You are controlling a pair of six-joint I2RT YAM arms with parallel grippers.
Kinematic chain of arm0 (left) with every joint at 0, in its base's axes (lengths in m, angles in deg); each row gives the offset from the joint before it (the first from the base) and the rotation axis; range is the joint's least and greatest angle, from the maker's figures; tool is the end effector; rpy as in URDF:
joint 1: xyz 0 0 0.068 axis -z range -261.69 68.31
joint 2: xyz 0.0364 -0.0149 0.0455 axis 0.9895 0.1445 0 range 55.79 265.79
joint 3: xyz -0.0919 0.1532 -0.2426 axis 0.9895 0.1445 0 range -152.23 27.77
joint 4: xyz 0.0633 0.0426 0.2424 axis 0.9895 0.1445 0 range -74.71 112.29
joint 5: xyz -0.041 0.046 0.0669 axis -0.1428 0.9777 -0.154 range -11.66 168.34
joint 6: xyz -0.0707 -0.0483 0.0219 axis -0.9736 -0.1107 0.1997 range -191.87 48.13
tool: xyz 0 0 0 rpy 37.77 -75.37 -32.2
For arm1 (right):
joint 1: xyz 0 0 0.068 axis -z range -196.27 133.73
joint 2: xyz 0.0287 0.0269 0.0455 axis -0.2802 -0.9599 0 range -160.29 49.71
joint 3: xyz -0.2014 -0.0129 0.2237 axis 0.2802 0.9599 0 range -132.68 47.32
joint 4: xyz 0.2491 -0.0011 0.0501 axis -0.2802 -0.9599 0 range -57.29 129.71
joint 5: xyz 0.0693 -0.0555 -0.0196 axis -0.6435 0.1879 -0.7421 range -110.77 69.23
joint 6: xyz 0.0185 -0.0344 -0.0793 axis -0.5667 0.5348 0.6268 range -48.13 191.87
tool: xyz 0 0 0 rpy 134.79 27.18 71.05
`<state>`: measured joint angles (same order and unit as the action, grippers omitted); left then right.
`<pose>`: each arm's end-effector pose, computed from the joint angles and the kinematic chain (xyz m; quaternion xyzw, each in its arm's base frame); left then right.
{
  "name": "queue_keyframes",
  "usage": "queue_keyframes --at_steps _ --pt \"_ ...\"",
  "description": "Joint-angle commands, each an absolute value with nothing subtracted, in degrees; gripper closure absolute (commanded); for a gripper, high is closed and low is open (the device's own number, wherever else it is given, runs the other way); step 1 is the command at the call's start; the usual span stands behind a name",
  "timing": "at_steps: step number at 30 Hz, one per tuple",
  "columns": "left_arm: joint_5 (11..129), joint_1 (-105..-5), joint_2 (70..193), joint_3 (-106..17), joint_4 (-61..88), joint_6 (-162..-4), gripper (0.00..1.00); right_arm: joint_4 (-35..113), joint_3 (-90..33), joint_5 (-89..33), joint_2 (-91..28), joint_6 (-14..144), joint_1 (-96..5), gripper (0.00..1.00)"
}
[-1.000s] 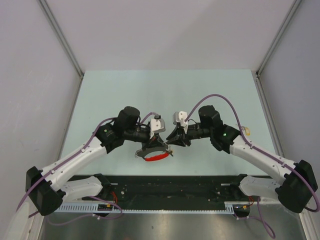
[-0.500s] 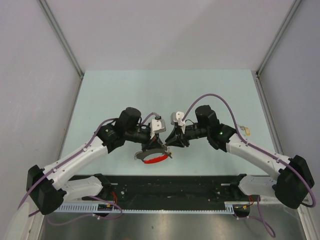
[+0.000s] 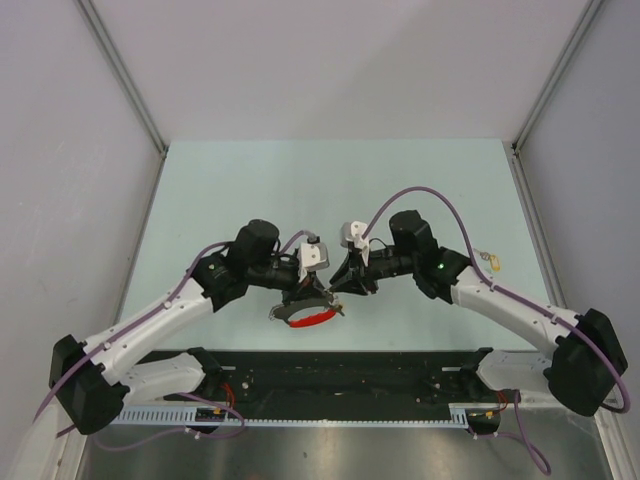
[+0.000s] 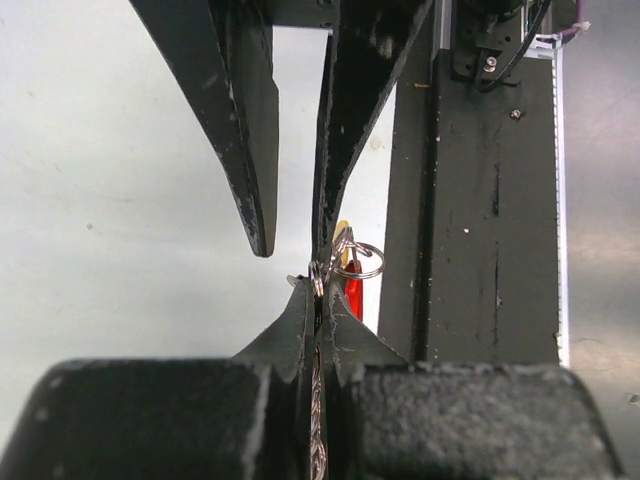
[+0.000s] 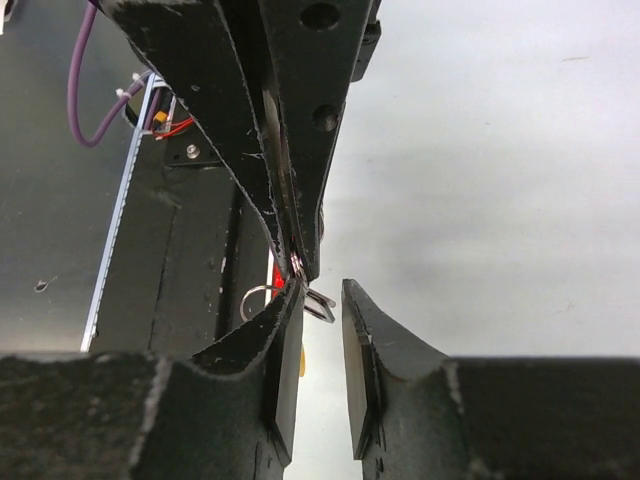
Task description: Put the keys on the keyring
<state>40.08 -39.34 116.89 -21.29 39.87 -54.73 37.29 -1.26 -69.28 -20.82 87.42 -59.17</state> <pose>0.1383 -0.1920 0.2986 0.5466 0.6598 -0.3784 0.3503 0.1647 0.2333 0.3051 -0.5684 0.5600 0.4523 0.3985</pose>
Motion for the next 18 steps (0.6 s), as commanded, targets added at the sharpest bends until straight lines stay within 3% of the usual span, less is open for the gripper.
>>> queue_keyframes --at_steps 1,9,18 --pt "39.49 -39.50 114.42 -21.89 36.73 -49.99 1.00 36.55 -2.69 -66.92 -15.34 86.55 -59.25 0.70" --pt "37.65 -39.50 116.08 -23.73 38.84 -49.20 1.00 33.91 -2.69 -66.82 -14.10 87.60 -59.78 0.53" --pt "35.71 -39.50 116.35 -24.70 38.41 -50.52 1.00 36.01 -2.60 -66.82 -19.02 88.31 -62.50 0.53"
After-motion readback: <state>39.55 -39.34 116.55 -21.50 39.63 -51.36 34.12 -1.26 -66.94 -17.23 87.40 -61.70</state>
